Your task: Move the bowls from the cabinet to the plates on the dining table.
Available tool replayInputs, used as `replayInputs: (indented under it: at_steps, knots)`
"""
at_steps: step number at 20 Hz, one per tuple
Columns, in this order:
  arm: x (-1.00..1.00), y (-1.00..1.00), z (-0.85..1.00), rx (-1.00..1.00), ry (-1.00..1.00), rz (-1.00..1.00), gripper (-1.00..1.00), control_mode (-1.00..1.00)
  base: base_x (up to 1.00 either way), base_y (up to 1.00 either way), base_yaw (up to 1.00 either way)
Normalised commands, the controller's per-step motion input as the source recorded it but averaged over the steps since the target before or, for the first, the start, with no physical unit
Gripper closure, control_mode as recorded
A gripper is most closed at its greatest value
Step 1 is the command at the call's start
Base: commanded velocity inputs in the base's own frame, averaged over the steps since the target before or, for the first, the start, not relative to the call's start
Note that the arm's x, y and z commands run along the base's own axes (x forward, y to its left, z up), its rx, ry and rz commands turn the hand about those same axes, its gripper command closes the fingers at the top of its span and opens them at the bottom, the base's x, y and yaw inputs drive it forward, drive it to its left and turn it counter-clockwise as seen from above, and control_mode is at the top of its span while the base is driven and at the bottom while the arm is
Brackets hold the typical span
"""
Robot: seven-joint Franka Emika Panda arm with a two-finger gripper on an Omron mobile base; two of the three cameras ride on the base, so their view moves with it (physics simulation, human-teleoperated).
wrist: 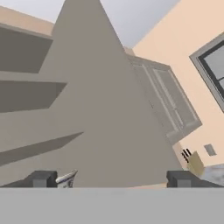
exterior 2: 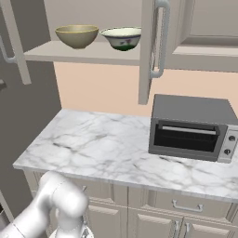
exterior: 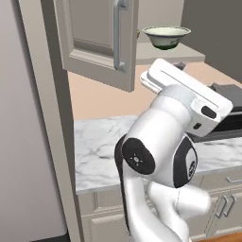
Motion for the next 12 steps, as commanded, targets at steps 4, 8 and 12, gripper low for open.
replayInputs:
  at_steps: [4,8,12]
  knots:
    - [-0.06,-0.61,-0.06,0.10,0.10,0.07,-1.00,-1.00,0.00,0.00,0.00]
    - [0.11,-0.65,-0.07,0.02,0.02,0.18,-1.00,-1.00,0.00,0.00,0.00]
    - [0.35,-0.45,-0.23,0.00,0.05,0.27,-1.00,-1.00,0.00,0.00,0.00]
